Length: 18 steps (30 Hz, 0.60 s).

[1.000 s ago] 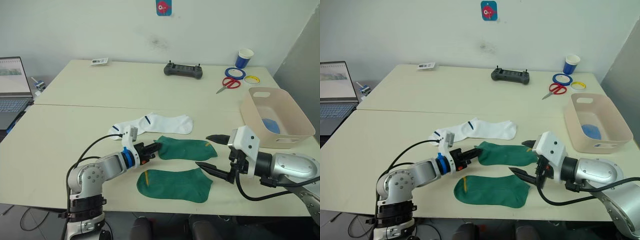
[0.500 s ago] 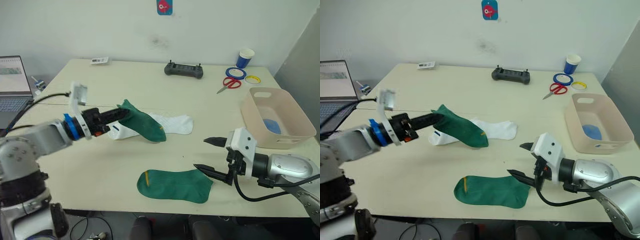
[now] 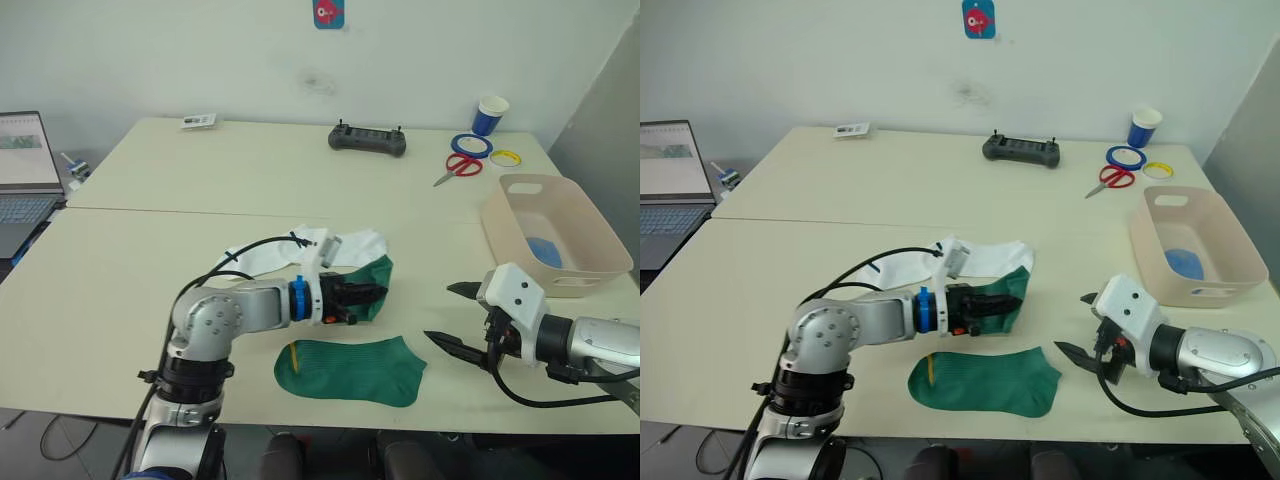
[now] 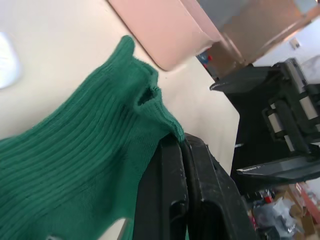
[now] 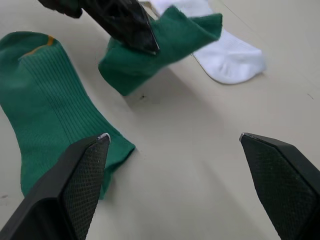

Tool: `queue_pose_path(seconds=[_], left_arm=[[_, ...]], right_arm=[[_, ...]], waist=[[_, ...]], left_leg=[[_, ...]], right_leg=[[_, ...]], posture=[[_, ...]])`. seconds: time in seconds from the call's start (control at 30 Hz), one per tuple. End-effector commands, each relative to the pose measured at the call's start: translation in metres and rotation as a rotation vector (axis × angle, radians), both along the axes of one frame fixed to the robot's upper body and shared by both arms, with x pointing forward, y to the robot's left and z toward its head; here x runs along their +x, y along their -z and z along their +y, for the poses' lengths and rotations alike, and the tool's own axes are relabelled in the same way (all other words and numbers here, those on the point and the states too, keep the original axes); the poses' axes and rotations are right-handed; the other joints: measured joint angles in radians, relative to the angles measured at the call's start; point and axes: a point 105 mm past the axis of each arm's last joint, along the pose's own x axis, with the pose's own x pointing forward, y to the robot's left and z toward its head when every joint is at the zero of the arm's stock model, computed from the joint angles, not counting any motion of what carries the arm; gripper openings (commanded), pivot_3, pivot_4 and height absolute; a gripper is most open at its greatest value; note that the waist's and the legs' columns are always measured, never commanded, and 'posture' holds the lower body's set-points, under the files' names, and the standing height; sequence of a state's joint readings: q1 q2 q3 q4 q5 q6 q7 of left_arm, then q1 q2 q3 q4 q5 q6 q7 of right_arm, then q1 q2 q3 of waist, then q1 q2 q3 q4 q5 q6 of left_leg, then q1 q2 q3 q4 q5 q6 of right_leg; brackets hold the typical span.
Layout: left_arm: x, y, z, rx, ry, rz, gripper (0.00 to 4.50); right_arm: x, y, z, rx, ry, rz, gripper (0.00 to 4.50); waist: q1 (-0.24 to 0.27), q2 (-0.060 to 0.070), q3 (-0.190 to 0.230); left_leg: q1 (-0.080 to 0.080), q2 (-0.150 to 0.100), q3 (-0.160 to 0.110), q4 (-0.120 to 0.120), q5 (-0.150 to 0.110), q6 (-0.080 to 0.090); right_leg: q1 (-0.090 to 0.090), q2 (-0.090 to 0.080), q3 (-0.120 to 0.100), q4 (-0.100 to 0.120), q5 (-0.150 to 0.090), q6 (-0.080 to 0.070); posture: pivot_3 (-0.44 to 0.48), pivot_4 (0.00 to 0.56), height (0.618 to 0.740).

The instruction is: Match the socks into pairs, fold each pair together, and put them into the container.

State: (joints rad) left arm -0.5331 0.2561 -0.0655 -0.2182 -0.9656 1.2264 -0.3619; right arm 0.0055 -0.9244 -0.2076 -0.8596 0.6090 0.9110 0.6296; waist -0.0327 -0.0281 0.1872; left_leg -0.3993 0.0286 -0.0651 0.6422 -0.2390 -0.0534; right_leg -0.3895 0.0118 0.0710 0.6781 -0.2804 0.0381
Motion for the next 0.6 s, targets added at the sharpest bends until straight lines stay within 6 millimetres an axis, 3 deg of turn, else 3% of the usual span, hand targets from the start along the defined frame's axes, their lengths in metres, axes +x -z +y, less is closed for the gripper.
queue_pose_path(seconds=[0.03, 0.17, 0.23, 0.43, 0.53, 0.6], left_arm=[[0.001, 0.008, -0.024, 0.035, 0.034, -0.076, 0.01], [0.022, 0.015, -0.04, 0.049, -0.028, -0.145, 0.01], [0.021, 0.016, -0.043, 0.059, 0.016, -0.184, 0.01], [0.007, 0.003, -0.052, 0.024, 0.128, -0.241, 1.56], [0.004, -0.013, -0.038, 0.03, 0.165, -0.321, 2.48], [0.004, -0.024, -0.018, 0.058, 0.183, -0.391, 3.15]], right_arm=[[-0.003, -0.009, -0.003, -0.025, 0.016, -0.05, 4.5], [-0.002, -0.01, -0.006, -0.027, 0.043, -0.058, 4.5], [-0.002, -0.01, -0.007, -0.029, 0.054, -0.055, 4.5], [-0.001, -0.007, -0.015, -0.064, 0.085, -0.055, 4.5], [0.0, -0.007, -0.017, -0.076, 0.089, -0.061, 4.5], [0.0, -0.008, -0.018, -0.075, 0.097, -0.07, 4.5]], waist=[[0.002, 0.0, 0.0], [0.003, 0.0, 0.0], [0.002, 0.0, 0.0], [0.002, 0.0, 0.0], [0.001, 0.0, 0.0], [-0.001, 0.0, 0.0]], left_leg=[[0.0, 0.0, 0.0, 0.0, 0.0, 0.0], [-0.001, -0.002, 0.001, 0.001, 0.0, 0.0], [-0.001, -0.002, 0.001, 0.002, 0.0, 0.0], [-0.001, -0.001, 0.001, -0.001, 0.0, 0.0], [-0.001, -0.001, 0.001, -0.001, 0.0, 0.0], [-0.001, -0.001, 0.001, -0.001, 0.0, 0.0]], right_leg=[[0.0, 0.0, 0.0, 0.0, 0.0, 0.0], [0.0, -0.001, 0.001, 0.0, 0.0, 0.0], [0.0, -0.001, 0.001, -0.001, 0.0, 0.0], [0.0, 0.0, 0.001, -0.002, 0.0, 0.0], [0.0, -0.001, 0.001, -0.003, 0.0, 0.0], [0.0, 0.0, 0.001, -0.002, 0.0, 0.0]], posture=[[0.0, 0.15, 0.74], [0.0, 0.15, 0.74], [0.0, 0.15, 0.74], [0.0, 0.15, 0.74], [0.0, 0.15, 0.74], [0.0, 0.15, 0.74]])
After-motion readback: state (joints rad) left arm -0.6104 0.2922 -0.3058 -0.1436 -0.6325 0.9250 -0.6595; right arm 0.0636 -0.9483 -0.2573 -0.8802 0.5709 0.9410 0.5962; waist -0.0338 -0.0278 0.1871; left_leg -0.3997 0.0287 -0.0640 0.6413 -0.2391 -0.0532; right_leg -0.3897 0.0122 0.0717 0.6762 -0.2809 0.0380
